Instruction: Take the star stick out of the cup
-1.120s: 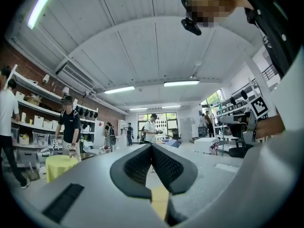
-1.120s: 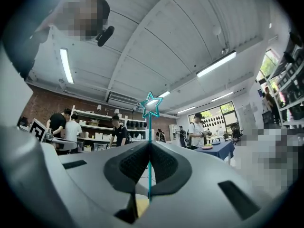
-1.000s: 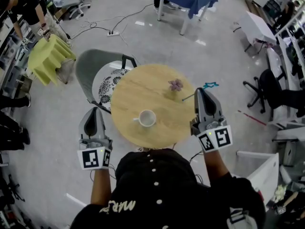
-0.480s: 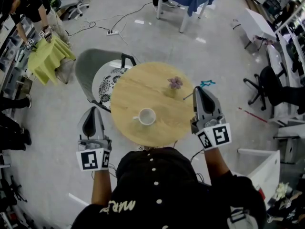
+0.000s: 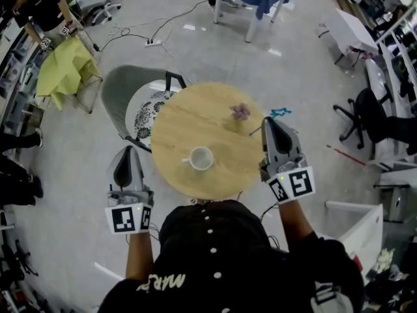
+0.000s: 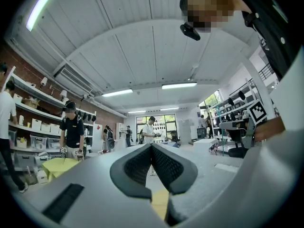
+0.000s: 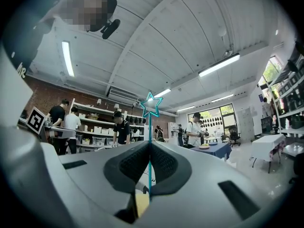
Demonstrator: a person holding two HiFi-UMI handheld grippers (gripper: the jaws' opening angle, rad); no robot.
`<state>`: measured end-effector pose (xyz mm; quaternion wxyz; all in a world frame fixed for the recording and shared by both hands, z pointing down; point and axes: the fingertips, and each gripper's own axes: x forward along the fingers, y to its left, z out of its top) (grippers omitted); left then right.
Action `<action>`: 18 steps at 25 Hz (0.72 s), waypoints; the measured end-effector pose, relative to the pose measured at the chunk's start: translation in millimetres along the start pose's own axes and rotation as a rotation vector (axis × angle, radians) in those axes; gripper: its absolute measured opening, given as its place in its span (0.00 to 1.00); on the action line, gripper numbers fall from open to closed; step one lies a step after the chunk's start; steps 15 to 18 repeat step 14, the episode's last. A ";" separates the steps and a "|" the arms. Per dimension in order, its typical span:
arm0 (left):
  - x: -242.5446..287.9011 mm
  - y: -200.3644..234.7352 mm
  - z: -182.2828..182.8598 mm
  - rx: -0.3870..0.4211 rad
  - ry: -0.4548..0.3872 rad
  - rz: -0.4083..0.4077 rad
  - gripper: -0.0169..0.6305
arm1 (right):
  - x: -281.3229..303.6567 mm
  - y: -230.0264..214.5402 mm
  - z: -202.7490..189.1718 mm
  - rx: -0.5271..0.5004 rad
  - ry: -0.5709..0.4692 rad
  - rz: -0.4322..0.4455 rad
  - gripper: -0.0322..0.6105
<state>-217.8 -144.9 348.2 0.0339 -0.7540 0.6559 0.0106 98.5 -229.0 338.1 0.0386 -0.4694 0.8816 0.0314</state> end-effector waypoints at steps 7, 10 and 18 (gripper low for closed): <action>-0.8 3.8 -0.5 0.000 -0.001 -0.001 0.02 | 5.0 6.2 -2.8 -0.007 0.002 0.011 0.06; -0.6 5.9 -2.5 0.001 0.002 -0.002 0.02 | 8.5 9.7 -3.9 -0.008 0.000 0.016 0.06; 0.9 6.5 -3.3 -0.002 0.004 -0.004 0.02 | 10.6 11.0 -4.9 -0.007 0.005 0.018 0.06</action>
